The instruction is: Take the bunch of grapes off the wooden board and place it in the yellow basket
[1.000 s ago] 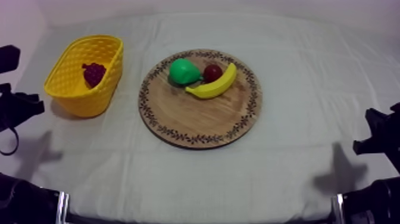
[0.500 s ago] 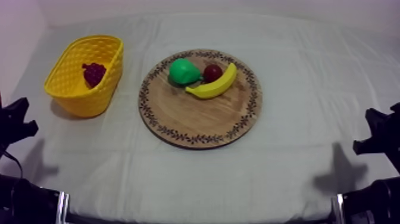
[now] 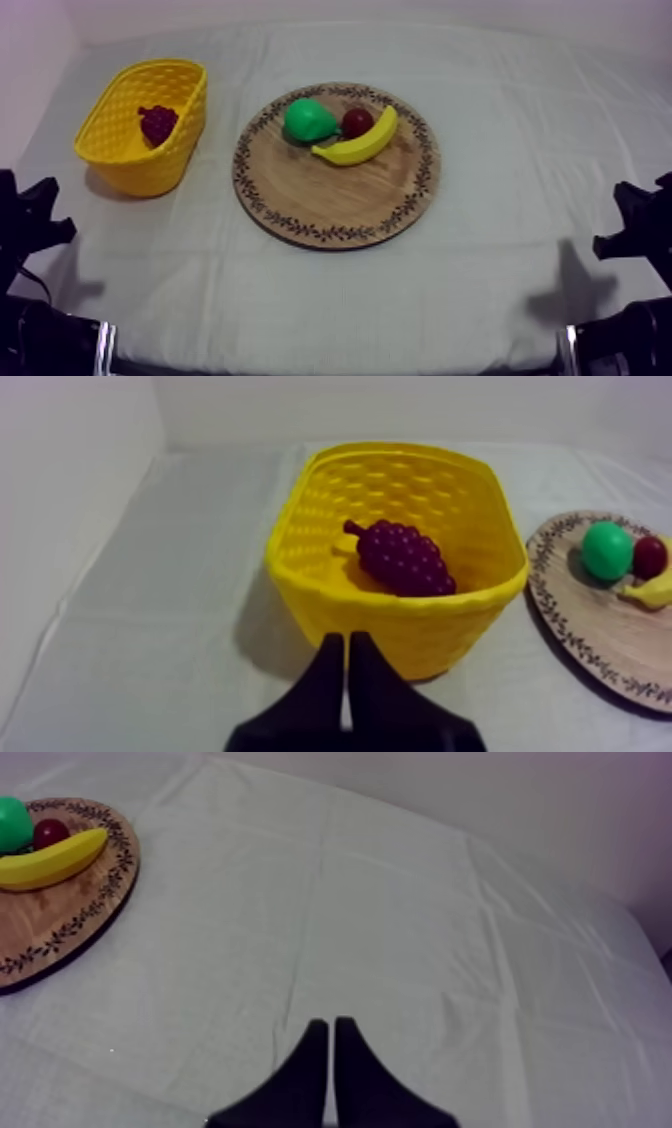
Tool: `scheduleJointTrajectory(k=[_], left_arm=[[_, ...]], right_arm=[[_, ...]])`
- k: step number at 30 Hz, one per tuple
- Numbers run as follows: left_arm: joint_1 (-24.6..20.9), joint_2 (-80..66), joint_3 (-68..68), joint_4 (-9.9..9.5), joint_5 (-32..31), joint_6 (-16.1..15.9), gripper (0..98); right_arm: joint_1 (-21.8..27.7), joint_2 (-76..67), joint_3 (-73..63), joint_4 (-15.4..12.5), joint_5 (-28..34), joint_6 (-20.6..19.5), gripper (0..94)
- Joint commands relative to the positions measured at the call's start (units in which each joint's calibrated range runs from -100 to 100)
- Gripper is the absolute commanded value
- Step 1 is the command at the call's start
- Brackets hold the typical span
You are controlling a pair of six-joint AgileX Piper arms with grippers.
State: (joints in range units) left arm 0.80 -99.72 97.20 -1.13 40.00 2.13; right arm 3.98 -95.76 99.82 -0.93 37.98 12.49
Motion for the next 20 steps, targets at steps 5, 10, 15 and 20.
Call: scheduleJointTrajectory(k=[5, 10, 15, 20], left_arm=[[0.2, 0.0, 0.1, -0.36, -0.4, 9.6, 0.0], [0.8, 0.0, 0.2, -0.40, -0.4, 9.5, 0.0], [1.9, -0.2, 0.3, -0.41, -0.6, 9.5, 0.0], [2.1, -0.3, 0.3, -0.44, -0.7, 9.4, 0.0]], right_arm=[[0.0, 0.0, 0.0, 0.0, 0.0, -0.1, 0.3], [0.0, 0.0, 0.0, 0.0, 0.0, -0.1, 0.3], [0.0, 0.0, 0.0, 0.0, 0.0, -0.1, 0.3], [0.0, 0.0, 0.0, 0.0, 0.0, -0.1, 0.3]])
